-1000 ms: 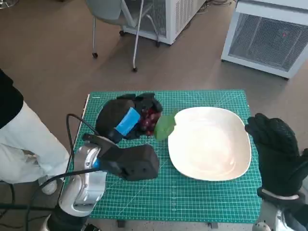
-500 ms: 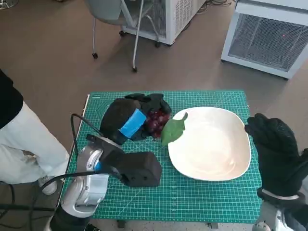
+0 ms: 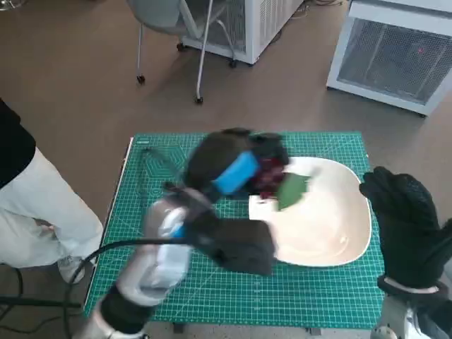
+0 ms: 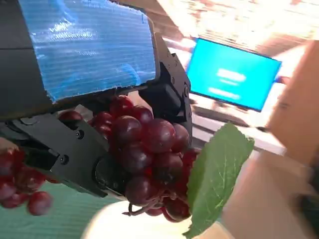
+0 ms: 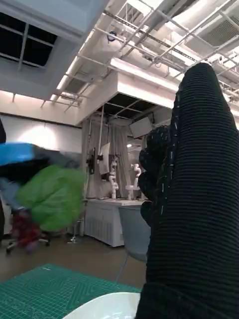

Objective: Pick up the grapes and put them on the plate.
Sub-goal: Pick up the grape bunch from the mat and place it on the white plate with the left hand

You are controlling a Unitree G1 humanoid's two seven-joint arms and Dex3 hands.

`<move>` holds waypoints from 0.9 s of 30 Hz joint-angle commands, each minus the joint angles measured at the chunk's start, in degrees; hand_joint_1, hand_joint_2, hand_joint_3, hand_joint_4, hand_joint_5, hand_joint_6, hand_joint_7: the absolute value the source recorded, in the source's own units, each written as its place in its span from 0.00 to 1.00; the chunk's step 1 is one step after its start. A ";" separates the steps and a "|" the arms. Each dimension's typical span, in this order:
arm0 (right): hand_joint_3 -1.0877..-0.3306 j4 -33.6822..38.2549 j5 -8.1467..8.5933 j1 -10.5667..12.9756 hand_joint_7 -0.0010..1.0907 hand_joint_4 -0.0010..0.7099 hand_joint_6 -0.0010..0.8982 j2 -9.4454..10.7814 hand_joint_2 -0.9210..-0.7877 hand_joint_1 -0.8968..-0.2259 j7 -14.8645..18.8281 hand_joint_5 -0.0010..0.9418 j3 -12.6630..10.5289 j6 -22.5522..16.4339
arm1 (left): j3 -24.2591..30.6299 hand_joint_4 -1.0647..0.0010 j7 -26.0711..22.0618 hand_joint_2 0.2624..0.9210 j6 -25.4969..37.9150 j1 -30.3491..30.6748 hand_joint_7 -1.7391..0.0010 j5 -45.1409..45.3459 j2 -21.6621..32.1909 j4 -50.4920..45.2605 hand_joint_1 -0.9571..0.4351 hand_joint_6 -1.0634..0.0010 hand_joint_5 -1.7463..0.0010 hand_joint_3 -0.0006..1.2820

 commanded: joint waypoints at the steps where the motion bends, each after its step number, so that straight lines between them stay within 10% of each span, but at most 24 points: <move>1: 0.75 -0.13 0.13 1.74 0.76 0.74 0.33 -0.19 0.00 0.80 -0.24 0.56 -0.34 0.40 | -2.27 0.48 0.74 0.61 -2.47 -4.91 0.23 0.33 -3.06 5.42 0.69 0.46 0.20 0.48; 7: 0.76 -0.36 0.82 2.12 0.77 0.75 0.34 0.01 0.00 0.80 -0.03 0.56 -0.49 0.53 | -3.88 0.51 0.73 0.56 -4.66 -9.11 0.32 -0.12 -6.18 12.69 0.69 0.43 0.10 0.53; 16: 0.76 -1.41 1.57 3.01 0.76 0.75 0.34 0.30 0.00 0.82 -0.31 0.55 -0.45 0.50 | -4.83 0.44 1.20 0.93 -7.45 -12.26 0.29 -0.03 -8.09 19.90 0.69 0.48 0.26 0.17; 27: 0.77 -1.91 1.40 3.52 0.75 0.76 0.35 0.80 0.00 0.82 -0.87 0.53 -0.70 -0.01 | -4.97 0.44 2.03 1.00 -9.13 -12.36 0.29 -0.17 -9.11 21.81 0.69 0.55 0.23 0.14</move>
